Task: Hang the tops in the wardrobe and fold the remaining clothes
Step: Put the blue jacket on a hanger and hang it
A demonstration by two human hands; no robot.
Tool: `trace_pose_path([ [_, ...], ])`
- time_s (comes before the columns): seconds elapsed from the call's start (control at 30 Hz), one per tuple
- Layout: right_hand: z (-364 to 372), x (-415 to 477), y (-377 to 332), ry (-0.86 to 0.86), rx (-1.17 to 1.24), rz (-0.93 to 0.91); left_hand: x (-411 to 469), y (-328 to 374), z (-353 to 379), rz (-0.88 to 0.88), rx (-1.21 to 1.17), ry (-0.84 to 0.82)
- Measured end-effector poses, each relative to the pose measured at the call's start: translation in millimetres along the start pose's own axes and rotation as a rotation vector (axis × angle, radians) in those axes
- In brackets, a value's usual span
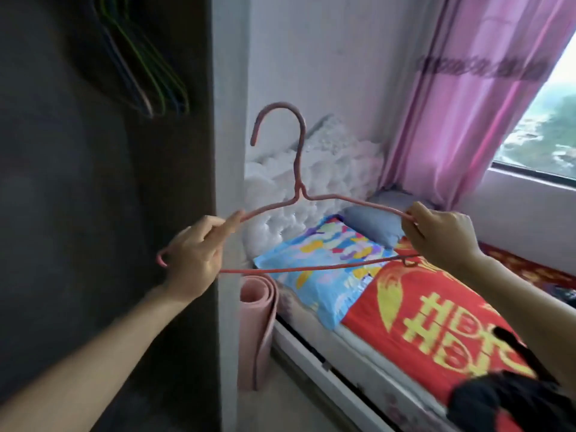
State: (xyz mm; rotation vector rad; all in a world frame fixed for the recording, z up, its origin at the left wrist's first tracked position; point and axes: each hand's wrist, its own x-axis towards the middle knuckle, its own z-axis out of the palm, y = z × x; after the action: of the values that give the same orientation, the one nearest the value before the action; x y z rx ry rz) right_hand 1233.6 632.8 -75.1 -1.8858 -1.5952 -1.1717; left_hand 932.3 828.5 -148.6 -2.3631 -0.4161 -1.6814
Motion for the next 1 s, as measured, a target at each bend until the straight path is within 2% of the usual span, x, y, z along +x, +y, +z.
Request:
trace_pose_path([
  [0.27, -58, -140, 92, -0.133, -0.242, 0.228, 13, 112, 111, 0.070, -0.337, -0.175],
  [0.43, -95, -211, 119, -0.239, -0.413, 0.453, 19, 170, 184, -0.055, -0.550, -0.335],
  [0.57, -117, -244, 131, -0.342, -0.484, 0.613, 22, 194, 242, -0.147, -0.648, -0.538],
  [0.67, -122, -258, 143, -0.566, -0.550, 0.830, 21, 217, 284, -0.088, -0.783, -0.641],
  [0.73, -120, -267, 150, -0.653, -0.565, 0.943, 22, 231, 308, -0.060, -0.878, -0.674],
  [1.0, -100, -299, 149, -0.675, -0.556, 1.265, 32, 258, 388, 0.139, -1.178, -0.747],
])
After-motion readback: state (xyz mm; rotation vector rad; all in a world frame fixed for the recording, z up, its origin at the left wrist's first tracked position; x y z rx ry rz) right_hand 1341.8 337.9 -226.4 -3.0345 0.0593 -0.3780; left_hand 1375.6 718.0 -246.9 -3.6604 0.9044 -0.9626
